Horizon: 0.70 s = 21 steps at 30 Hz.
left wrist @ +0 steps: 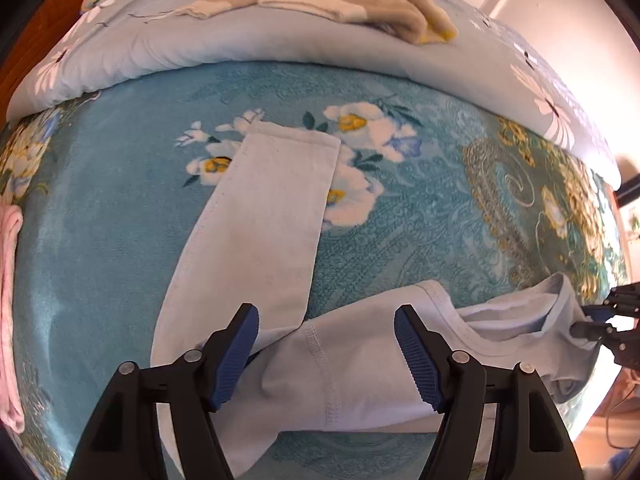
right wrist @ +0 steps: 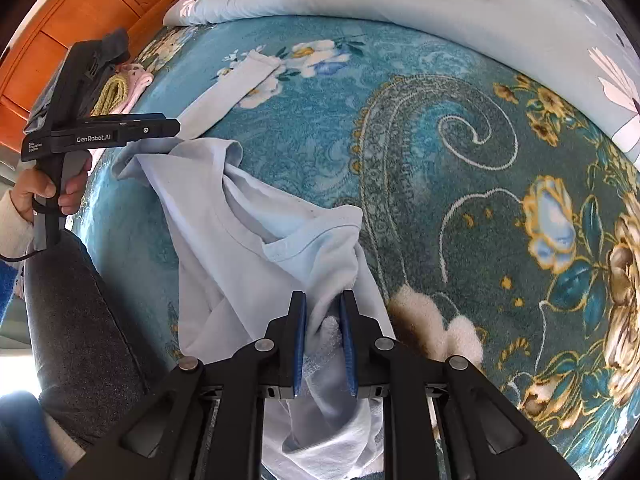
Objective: Fold clothes
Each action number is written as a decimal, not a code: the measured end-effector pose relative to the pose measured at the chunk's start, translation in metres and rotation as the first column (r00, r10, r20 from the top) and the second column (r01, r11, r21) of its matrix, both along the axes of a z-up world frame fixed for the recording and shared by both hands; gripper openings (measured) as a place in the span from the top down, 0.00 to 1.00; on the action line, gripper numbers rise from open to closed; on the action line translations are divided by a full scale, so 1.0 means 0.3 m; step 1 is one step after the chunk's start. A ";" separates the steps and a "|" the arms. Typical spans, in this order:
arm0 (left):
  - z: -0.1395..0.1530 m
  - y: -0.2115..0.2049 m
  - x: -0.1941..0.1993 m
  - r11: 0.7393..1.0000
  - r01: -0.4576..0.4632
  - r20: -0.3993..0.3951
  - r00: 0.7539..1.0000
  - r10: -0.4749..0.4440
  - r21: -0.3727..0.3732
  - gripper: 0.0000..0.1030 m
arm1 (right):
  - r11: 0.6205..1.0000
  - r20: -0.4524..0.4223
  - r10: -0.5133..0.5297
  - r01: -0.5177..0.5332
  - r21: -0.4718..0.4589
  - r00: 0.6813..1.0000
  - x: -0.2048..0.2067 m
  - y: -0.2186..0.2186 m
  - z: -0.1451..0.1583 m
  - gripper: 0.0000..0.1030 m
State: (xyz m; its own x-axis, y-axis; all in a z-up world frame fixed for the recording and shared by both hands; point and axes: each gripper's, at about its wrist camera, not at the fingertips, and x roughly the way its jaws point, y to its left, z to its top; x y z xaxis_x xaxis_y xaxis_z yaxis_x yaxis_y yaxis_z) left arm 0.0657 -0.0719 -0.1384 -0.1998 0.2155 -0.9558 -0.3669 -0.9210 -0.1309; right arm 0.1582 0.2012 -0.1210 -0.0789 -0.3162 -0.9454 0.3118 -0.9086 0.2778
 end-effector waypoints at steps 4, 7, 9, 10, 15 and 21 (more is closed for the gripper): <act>-0.035 0.072 0.011 0.983 0.166 -0.006 0.986 -0.166 -0.076 0.28 | 0.999 0.031 -0.033 0.033 0.001 0.999 -0.002 0.022 -0.020 0.83; -0.060 0.111 0.019 0.965 0.246 0.026 0.969 -0.244 -0.093 0.28 | 0.999 0.035 -0.035 0.035 0.008 0.999 -0.006 0.020 -0.020 0.83; -0.079 0.135 0.033 0.947 0.295 0.048 0.956 -0.291 -0.127 0.28 | 0.999 0.036 -0.030 0.029 0.016 0.999 -0.009 0.016 -0.021 0.82; -0.085 0.143 0.041 0.939 0.308 0.045 0.951 -0.305 -0.150 0.29 | 0.999 0.037 -0.029 0.028 0.020 0.999 -0.011 0.013 -0.023 0.82; -0.084 0.141 0.063 0.946 0.295 0.024 0.955 -0.295 -0.131 0.83 | 0.999 0.028 -0.037 0.036 0.026 0.999 -0.017 0.012 -0.024 0.82; -0.072 0.122 0.105 0.959 0.259 -0.024 0.964 -0.264 -0.114 0.97 | 0.997 0.006 -0.046 0.045 0.066 0.999 -0.031 0.011 -0.013 0.90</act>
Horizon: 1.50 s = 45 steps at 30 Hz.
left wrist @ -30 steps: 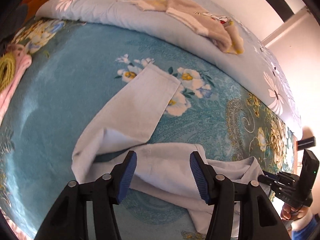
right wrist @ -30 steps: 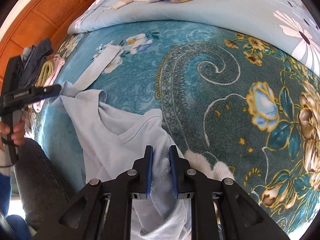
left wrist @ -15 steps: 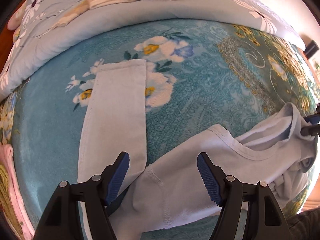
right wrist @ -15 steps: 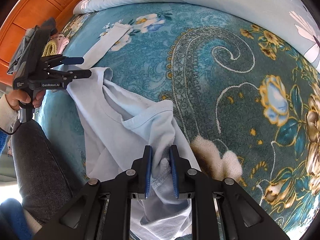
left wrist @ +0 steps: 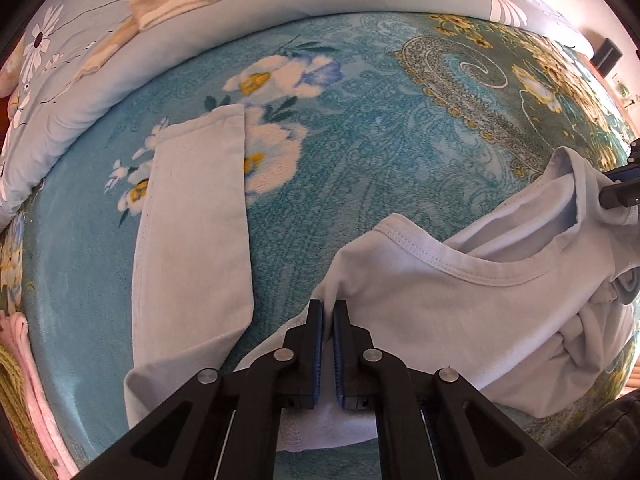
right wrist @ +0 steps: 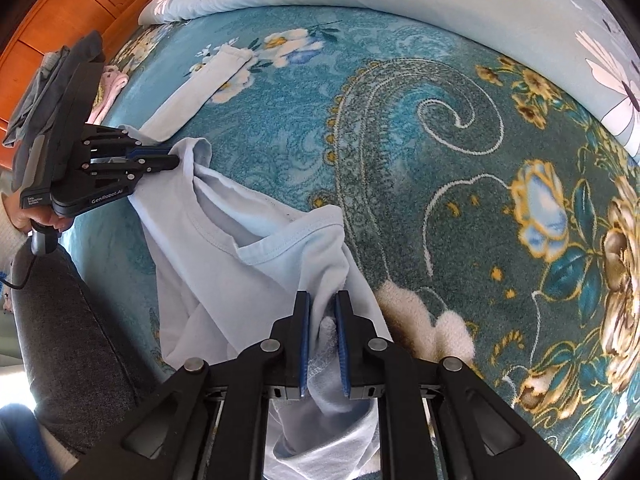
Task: Fold clothes
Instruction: 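Spread the T-shirt flat on the blanket with the right tool pulling its hem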
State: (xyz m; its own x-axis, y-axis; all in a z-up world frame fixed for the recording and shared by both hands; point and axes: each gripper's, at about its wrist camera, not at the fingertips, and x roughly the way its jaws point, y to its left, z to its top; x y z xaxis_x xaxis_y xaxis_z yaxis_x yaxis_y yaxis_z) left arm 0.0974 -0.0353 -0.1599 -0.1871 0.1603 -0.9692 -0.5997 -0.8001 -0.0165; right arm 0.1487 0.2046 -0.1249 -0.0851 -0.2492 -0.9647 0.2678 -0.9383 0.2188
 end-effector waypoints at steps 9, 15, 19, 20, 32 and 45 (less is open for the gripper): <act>0.200 -0.011 -0.158 0.988 -0.130 -0.176 0.974 0.144 0.088 0.98 | 0.997 -0.191 -0.069 0.076 0.027 0.979 -0.180 0.071 0.128 0.93; 0.452 0.057 -0.389 0.976 -0.181 -0.350 0.912 0.211 0.118 0.98 | 0.980 -0.478 -0.107 0.175 0.100 0.872 -0.473 0.118 0.355 0.93; 0.545 0.133 -0.519 0.970 -0.232 -0.419 0.876 0.238 0.066 0.98 | 0.951 -0.590 -0.105 0.254 0.176 0.801 -0.668 0.119 0.449 0.93; 0.533 0.144 -0.541 0.967 -0.253 -0.412 0.877 0.245 0.037 0.95 | 0.946 -0.594 -0.110 0.267 0.183 0.797 -0.713 0.117 0.456 0.93; 0.301 -0.061 -0.375 0.827 -0.523 -0.103 0.829 0.550 0.206 0.63 | 0.919 -0.418 -0.203 0.320 0.231 0.885 -0.863 0.165 0.189 0.92; -0.035 -0.280 0.040 0.345 -0.851 0.425 0.502 0.753 0.396 0.61 | 0.922 -0.314 -0.359 0.387 0.030 0.879 -0.360 0.302 0.148 0.58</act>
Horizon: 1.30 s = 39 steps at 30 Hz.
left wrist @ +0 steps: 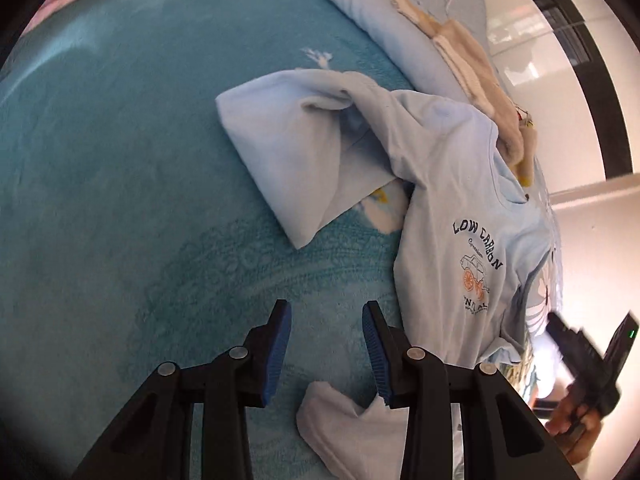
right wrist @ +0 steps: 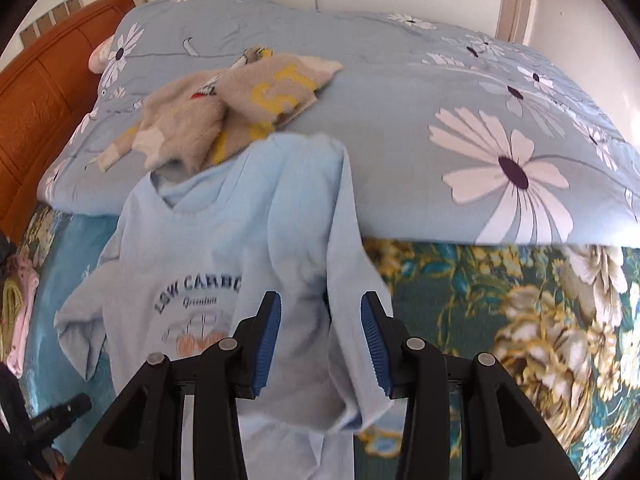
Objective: Fold clothes
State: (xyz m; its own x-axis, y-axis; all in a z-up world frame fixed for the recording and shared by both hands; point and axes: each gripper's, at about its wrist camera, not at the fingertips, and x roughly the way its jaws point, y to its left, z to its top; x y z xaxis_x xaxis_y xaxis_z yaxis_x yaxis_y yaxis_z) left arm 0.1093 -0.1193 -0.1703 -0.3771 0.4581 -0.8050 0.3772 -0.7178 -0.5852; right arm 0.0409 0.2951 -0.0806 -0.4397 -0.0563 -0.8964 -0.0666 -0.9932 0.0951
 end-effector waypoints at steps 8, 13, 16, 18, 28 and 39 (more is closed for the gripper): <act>0.023 -0.013 0.020 0.999 -0.027 -0.021 0.999 0.026 -0.042 0.52 | 0.977 0.176 0.214 -0.209 -0.048 0.961 0.277 -0.241 -0.201 0.52; 0.074 -0.017 0.045 0.995 -0.035 -0.069 0.997 0.029 -0.092 0.51 | 0.964 0.213 0.255 -0.266 0.021 0.943 0.290 -0.332 -0.246 0.52; 0.071 -0.045 0.058 0.997 -0.041 -0.064 0.997 0.037 -0.071 0.50 | 0.969 0.234 0.225 -0.242 0.043 0.946 0.285 -0.347 -0.271 0.51; 0.076 -0.054 0.063 0.997 -0.044 -0.063 0.997 0.040 -0.067 0.50 | 0.973 0.231 0.204 -0.222 0.056 0.951 0.285 -0.353 -0.272 0.51; 0.089 -0.054 0.089 0.998 -0.040 -0.053 0.998 0.037 -0.054 0.49 | 0.998 0.179 0.047 -0.053 0.029 0.983 0.305 -0.218 -0.182 0.96; 0.079 -0.017 0.095 0.997 0.011 -0.012 1.000 -0.012 -0.077 0.48 | 0.911 -0.068 -0.340 0.346 0.225 0.938 0.203 0.430 0.168 0.96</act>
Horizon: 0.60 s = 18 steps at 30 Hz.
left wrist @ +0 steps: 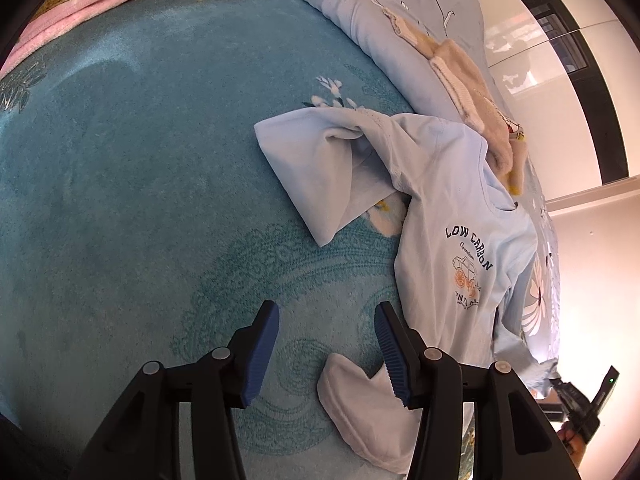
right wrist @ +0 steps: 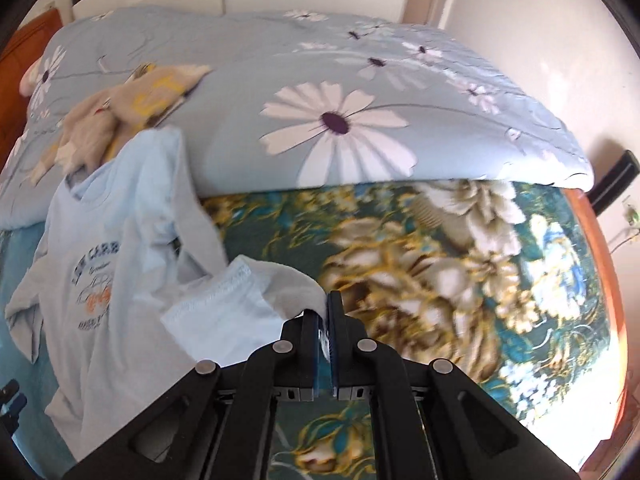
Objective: Fold clothes
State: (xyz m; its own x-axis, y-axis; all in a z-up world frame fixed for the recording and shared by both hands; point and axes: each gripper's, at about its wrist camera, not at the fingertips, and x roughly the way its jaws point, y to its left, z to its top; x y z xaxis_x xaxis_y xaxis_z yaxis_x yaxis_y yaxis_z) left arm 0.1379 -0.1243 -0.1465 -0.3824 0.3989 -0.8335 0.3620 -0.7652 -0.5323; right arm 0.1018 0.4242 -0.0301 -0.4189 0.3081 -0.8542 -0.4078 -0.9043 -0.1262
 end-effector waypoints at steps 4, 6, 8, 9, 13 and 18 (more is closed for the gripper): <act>-0.009 0.015 -0.011 1.000 0.019 0.019 1.000 -0.018 -0.014 0.48 | 0.979 -0.086 -0.149 0.160 0.126 0.985 -0.020 0.213 0.133 0.96; -0.012 0.019 -0.015 1.000 0.024 0.024 0.999 -0.023 -0.021 0.48 | 0.956 -0.112 -0.201 0.220 0.194 0.973 -0.028 0.291 0.165 0.96; -0.016 0.021 -0.019 0.999 0.027 0.029 0.999 -0.026 -0.021 0.48 | 0.934 -0.118 -0.252 0.273 0.229 0.961 -0.039 0.361 0.169 0.96; -0.020 0.023 -0.022 0.999 0.029 0.032 0.999 -0.028 -0.021 0.48 | 0.925 -0.106 -0.278 0.296 0.237 0.955 -0.043 0.390 0.157 0.96; -0.030 0.036 -0.028 0.999 0.046 0.044 0.998 -0.045 -0.023 0.48 | 0.924 -0.057 -0.361 0.366 0.114 0.931 -0.022 0.460 0.077 0.95; -0.036 0.081 -0.040 0.994 0.113 0.033 0.993 -0.112 -0.015 0.47 | 0.913 -0.115 -0.408 0.406 -0.039 0.906 0.081 0.393 0.051 0.55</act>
State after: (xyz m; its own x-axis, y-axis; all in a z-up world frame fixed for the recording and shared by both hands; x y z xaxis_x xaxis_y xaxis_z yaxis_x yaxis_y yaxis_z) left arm 0.1260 -0.0999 -0.1572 -0.3091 0.4237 -0.8514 0.2899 -0.8107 -0.5087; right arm 0.1261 0.5422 -0.0149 -0.3576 0.4620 -0.8116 -0.7521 -0.6576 -0.0430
